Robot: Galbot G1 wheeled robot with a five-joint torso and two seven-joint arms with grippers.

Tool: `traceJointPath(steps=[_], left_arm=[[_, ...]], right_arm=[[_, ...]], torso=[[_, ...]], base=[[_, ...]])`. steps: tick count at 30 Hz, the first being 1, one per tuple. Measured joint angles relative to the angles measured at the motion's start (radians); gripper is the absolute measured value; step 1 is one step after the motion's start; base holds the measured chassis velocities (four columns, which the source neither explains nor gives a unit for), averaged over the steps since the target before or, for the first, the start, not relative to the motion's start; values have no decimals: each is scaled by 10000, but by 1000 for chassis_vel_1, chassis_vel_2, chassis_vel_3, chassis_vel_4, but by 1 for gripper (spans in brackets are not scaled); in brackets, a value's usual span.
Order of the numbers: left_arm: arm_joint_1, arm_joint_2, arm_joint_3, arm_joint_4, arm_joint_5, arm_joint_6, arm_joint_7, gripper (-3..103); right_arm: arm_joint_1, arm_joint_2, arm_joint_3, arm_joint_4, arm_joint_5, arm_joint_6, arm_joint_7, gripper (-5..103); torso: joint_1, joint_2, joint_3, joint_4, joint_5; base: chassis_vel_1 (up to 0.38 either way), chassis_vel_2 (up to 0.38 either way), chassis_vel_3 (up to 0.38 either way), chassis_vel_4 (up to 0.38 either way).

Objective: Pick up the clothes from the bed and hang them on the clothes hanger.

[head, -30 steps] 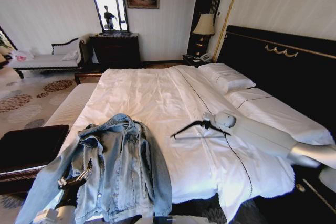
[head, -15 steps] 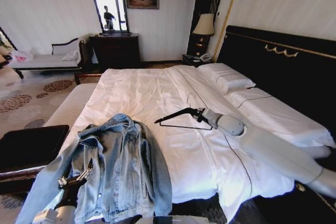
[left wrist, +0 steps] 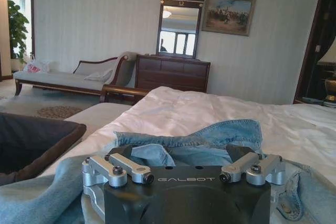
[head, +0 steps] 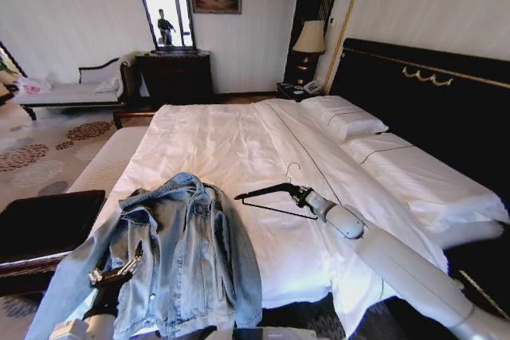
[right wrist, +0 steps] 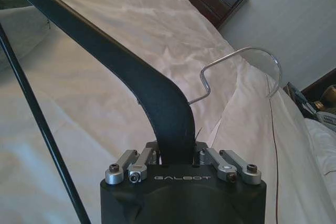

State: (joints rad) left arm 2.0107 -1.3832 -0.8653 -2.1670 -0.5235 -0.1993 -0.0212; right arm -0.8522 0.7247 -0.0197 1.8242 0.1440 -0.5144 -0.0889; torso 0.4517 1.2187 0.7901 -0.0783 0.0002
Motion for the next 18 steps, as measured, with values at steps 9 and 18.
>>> traceJointPath(steps=[9,18], left_arm=[[-24,64,-17,101,-54,-4,2,100],[-32,91,-26,151,-84,-34,5,100]], right_arm=[[-480,-36,363,377,-250,91,72,30],[-720,5,555,605,-271,180,173,30]], torso=[[-1,1,0,3,-3],[-1,1,0,3,-6]], base=[[150,143,-139,-139],[186,195,-178,-193]])
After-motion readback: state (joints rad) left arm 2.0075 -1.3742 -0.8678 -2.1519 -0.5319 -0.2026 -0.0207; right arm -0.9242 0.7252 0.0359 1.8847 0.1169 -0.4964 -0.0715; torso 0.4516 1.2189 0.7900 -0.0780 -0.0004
